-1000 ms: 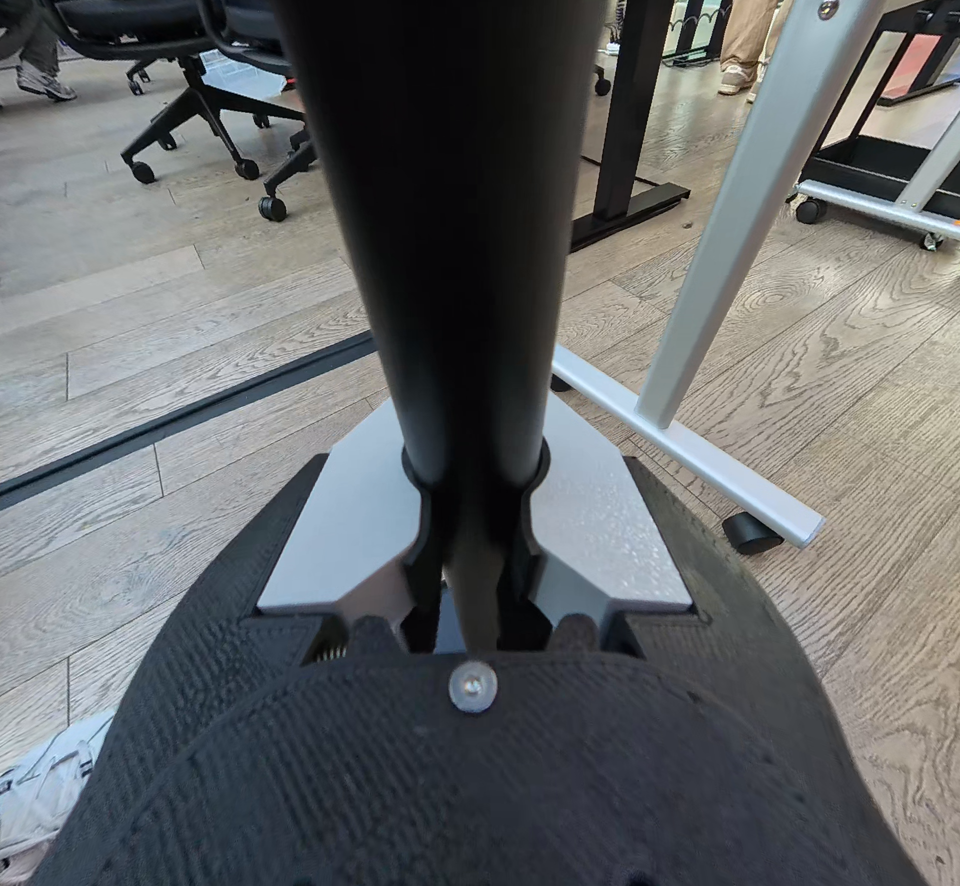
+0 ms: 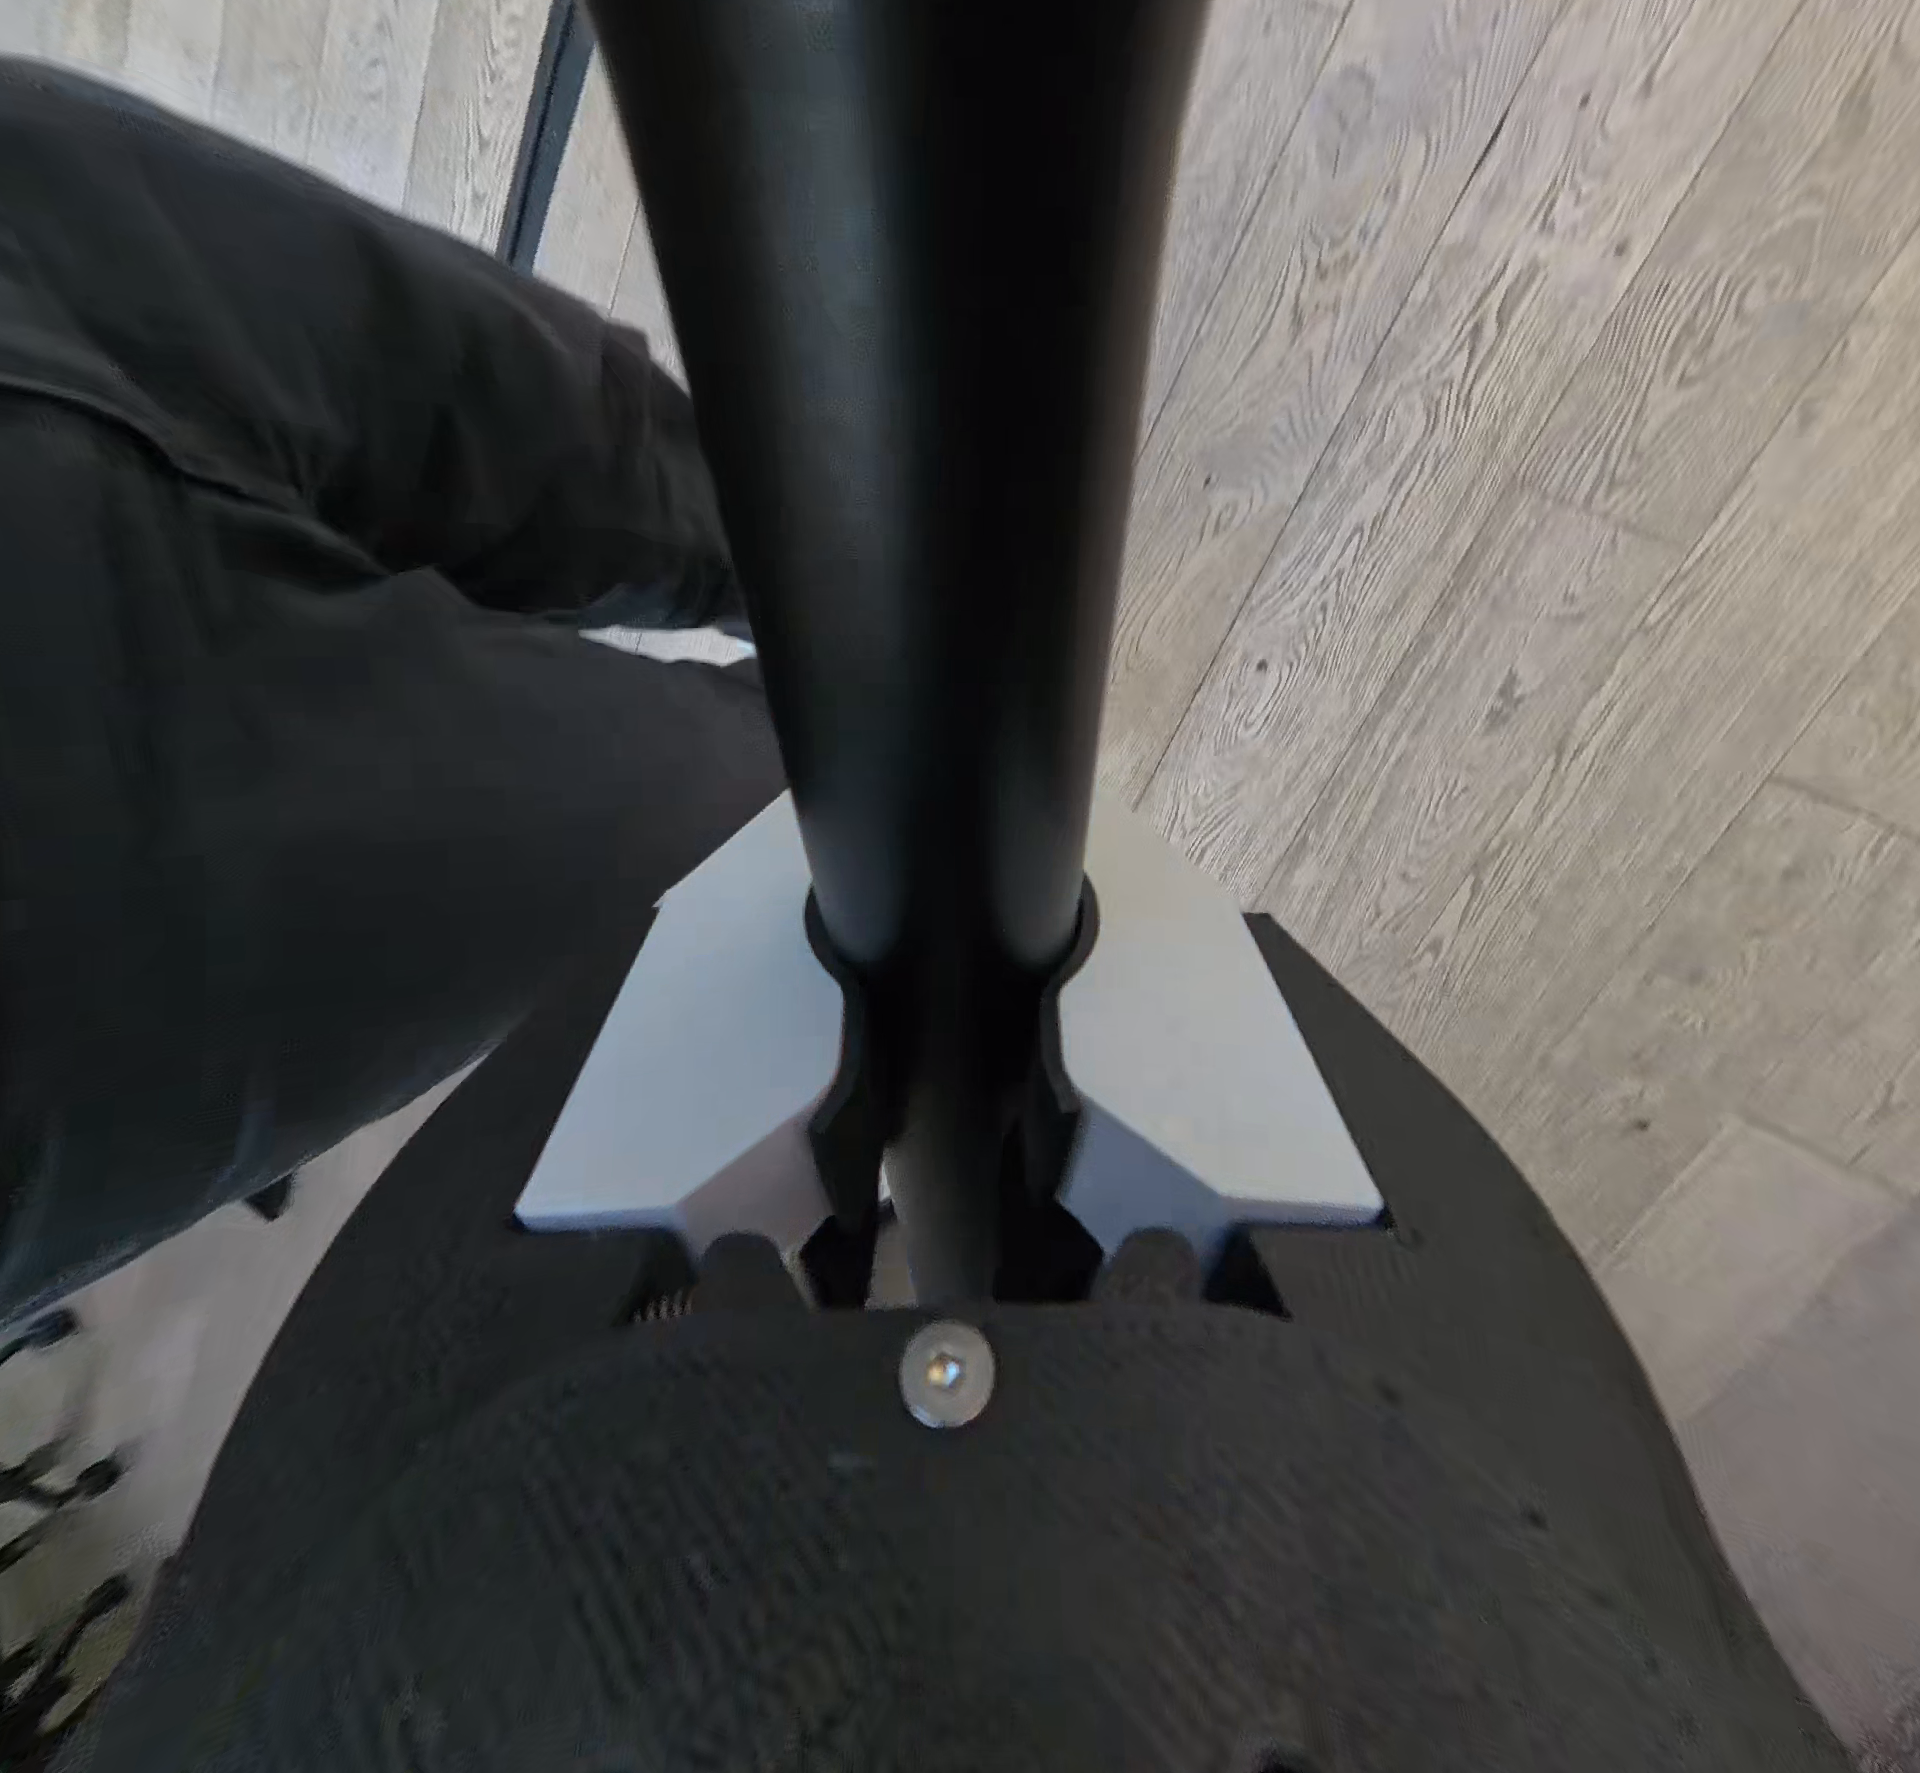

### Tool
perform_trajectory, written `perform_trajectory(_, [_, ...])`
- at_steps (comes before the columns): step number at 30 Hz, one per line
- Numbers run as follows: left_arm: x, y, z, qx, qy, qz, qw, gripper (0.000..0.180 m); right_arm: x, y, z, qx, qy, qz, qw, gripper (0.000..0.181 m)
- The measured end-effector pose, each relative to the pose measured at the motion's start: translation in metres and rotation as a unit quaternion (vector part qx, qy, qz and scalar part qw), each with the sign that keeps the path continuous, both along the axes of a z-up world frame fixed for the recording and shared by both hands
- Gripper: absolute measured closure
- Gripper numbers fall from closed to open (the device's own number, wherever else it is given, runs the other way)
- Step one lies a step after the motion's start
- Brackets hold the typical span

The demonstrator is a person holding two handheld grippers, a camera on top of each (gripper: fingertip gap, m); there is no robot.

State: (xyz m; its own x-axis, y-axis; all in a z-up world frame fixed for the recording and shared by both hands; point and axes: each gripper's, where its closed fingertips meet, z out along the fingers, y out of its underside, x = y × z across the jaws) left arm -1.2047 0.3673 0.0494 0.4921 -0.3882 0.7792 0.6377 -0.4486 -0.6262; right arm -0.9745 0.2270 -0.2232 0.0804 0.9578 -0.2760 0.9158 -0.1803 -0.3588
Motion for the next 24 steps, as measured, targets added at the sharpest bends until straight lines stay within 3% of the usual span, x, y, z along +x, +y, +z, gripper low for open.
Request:
perform_trajectory(7, [0.037,0.050,-0.100,-0.126,-0.136,-0.041,0.982,0.163,0.074,-0.032,0.018,-0.125,-0.108,-0.052,0.985,0.156])
perform_trajectory(14, [0.025,0.100,-0.208,-0.232,-0.218,-0.075,0.945,0.163,0.046,-0.040,0.008,-0.227,-0.170,-0.115,0.952,0.156])
perform_trajectory(18, [0.000,0.145,-0.229,-0.247,-0.245,-0.123,0.929,0.162,0.002,-0.014,0.004,-0.231,-0.204,-0.156,0.938,0.156])
perform_trajectory(24, [-0.036,0.252,-0.212,-0.229,-0.242,-0.204,0.920,0.162,-0.070,0.072,0.016,-0.221,-0.210,-0.221,0.926,0.156])
